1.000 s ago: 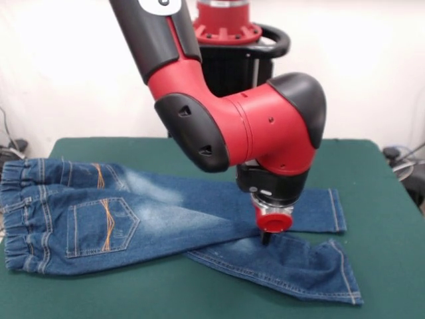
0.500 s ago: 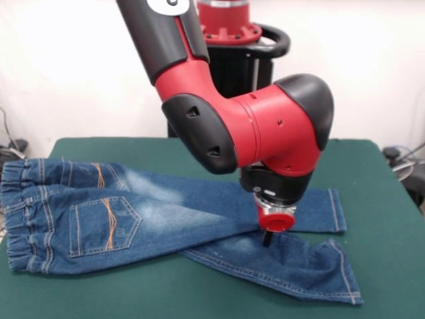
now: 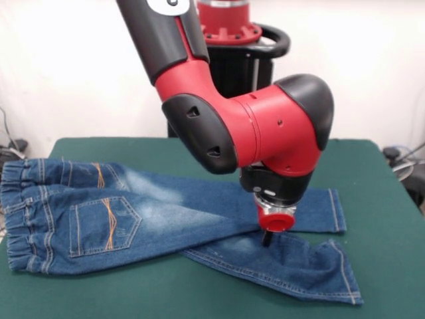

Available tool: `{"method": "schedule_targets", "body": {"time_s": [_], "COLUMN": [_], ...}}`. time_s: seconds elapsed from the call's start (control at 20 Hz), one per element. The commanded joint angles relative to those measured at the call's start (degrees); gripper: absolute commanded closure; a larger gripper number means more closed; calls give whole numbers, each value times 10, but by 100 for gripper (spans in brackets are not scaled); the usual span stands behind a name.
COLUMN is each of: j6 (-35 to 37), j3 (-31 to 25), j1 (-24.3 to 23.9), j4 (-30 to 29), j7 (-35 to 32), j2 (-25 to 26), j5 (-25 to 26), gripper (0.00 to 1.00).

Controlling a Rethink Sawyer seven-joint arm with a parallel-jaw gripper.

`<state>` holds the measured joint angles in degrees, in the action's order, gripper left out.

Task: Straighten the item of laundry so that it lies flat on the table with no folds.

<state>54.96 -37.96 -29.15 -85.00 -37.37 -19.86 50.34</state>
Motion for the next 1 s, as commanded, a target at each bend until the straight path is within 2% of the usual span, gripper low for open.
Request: {"method": "schedule_targets", "body": {"time_s": [0.05,0.7,1.0], "j6": [-13,-50,-95], "j3": [20,-41,-68], "j1": [-13,-84,-105], "j4": [14,-53,-74], "j7": [84,98,71], "j2": [19,-62,-84], "j5": [33,1,-5], "gripper": [0,0,0]}}
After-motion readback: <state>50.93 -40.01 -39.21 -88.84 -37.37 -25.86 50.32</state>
